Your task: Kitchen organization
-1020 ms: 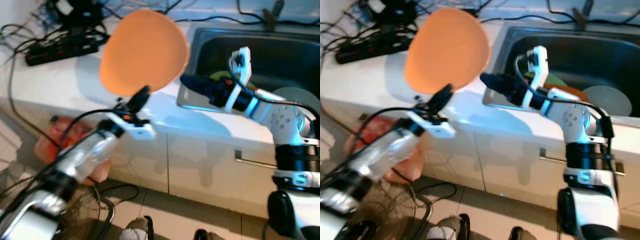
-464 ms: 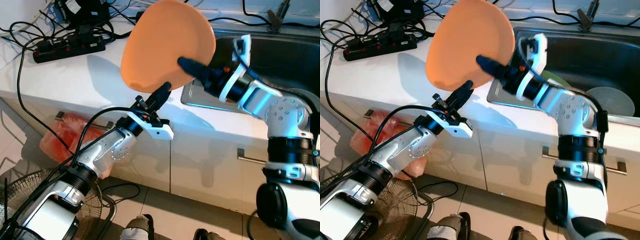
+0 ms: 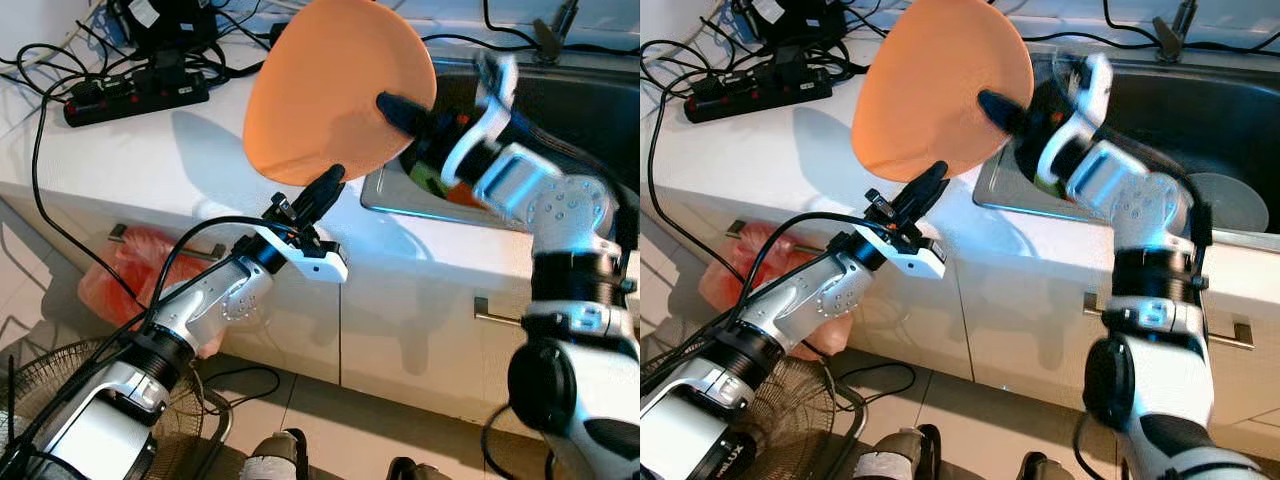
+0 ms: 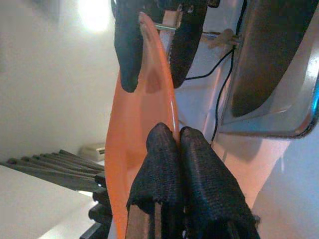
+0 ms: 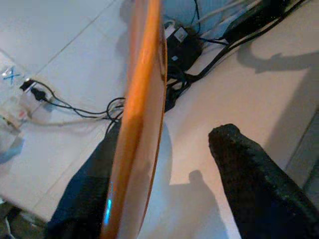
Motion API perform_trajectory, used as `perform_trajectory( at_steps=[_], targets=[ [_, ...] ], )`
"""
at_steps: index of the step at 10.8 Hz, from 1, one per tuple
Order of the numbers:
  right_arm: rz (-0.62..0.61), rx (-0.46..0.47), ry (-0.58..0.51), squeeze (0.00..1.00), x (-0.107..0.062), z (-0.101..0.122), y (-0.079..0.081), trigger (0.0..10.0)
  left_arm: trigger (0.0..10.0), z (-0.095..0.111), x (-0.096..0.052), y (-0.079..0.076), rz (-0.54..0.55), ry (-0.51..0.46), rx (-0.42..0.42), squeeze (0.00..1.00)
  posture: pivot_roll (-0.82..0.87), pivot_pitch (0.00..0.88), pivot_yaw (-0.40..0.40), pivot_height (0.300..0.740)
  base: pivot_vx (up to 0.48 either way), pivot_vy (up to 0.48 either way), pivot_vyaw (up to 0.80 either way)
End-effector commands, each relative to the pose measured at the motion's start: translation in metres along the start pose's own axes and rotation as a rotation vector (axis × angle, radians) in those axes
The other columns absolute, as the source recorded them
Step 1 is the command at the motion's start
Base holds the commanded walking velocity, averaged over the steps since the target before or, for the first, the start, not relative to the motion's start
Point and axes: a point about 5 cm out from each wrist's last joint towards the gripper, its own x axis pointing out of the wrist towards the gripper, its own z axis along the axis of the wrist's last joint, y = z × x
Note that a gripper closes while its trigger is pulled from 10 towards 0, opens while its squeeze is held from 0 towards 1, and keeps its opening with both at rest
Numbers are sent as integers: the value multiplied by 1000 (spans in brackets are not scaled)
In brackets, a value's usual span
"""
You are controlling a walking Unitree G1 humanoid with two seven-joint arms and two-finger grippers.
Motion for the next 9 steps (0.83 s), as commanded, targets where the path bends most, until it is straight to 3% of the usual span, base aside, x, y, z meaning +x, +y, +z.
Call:
perform_trajectory(
  at_steps=[1, 7, 8, 9],
  targets=[
    [-37, 37, 10, 0, 2, -3, -4, 0, 0, 0, 10, 14, 89, -15, 14, 0, 67, 153, 98, 740, 0, 0, 0],
    [-124, 75, 59, 0, 0, -8, -14, 0, 0, 2, 11, 11, 81, -24, 22, 0, 60, 155, 93, 740, 0, 0, 0],
    [-126, 77, 57, 0, 0, -8, -14, 0, 4667, 4, 13, 13, 89, -30, -5, 0, 57, 154, 91, 740, 0, 0, 0],
    [-128, 80, 53, 0, 0, -7, -14, 0, 7569, 7, 15, 15, 93, -37, -37, 0, 58, 153, 90, 740, 0, 0, 0]
  ],
)
